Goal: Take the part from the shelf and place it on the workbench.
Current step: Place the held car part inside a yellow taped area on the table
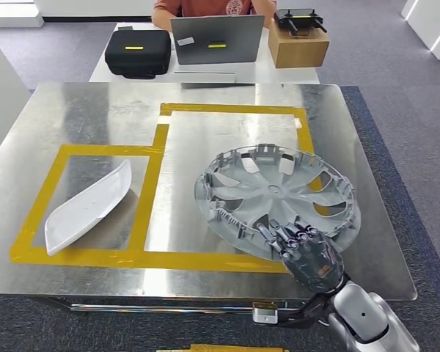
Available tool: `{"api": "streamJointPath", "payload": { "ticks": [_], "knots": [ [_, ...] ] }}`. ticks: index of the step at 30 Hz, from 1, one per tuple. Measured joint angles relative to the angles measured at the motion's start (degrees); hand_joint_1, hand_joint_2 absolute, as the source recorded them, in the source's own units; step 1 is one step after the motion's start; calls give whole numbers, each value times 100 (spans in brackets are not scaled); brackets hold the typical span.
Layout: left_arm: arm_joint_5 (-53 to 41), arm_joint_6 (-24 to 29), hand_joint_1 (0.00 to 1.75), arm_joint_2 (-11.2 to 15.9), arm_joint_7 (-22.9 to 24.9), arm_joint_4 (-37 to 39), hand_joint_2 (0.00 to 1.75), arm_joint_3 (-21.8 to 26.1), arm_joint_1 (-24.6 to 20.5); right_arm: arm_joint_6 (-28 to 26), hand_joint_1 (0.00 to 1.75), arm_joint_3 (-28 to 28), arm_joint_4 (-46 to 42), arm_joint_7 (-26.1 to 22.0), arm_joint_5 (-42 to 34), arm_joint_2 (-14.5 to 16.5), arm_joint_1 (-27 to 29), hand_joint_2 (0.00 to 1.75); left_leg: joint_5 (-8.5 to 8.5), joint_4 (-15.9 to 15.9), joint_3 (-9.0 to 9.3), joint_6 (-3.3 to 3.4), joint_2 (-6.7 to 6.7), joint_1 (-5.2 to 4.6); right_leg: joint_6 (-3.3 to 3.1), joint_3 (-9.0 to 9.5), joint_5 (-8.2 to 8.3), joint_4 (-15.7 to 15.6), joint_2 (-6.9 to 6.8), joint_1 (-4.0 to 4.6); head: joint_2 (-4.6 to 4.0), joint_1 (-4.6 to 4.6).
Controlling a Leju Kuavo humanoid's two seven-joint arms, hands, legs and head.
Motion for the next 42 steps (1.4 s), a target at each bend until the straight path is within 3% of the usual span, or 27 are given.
{"api": "streamJointPath", "payload": {
  "ticks": [18,33,36,42],
  "knots": [
    [66,48,0,22,52,1,0,-2,-2,-7,0,88,35,57,1,-100,12,0,1,0,0,0,0,0,0,0,1,0,1,-1,0,0],
    [163,93,0,23,47,2,0,0,47,-7,0,-331,111,627,-2,-343,99,0,1,1,1,1,1,-1,1,1,1,-1,1,-1,0,1],
    [180,90,0,26,3,2,0,0,63,-7,0,-462,89,497,-2,-359,170,0,0,1,1,1,0,-1,1,1,1,-1,0,-1,0,1],
    [203,25,0,31,-64,2,0,0,72,-9,0,-682,-131,-205,-2,-267,288,0,0,1,2,0,1,0,1,1,1,-1,1,0,0,0]
  ]
}}
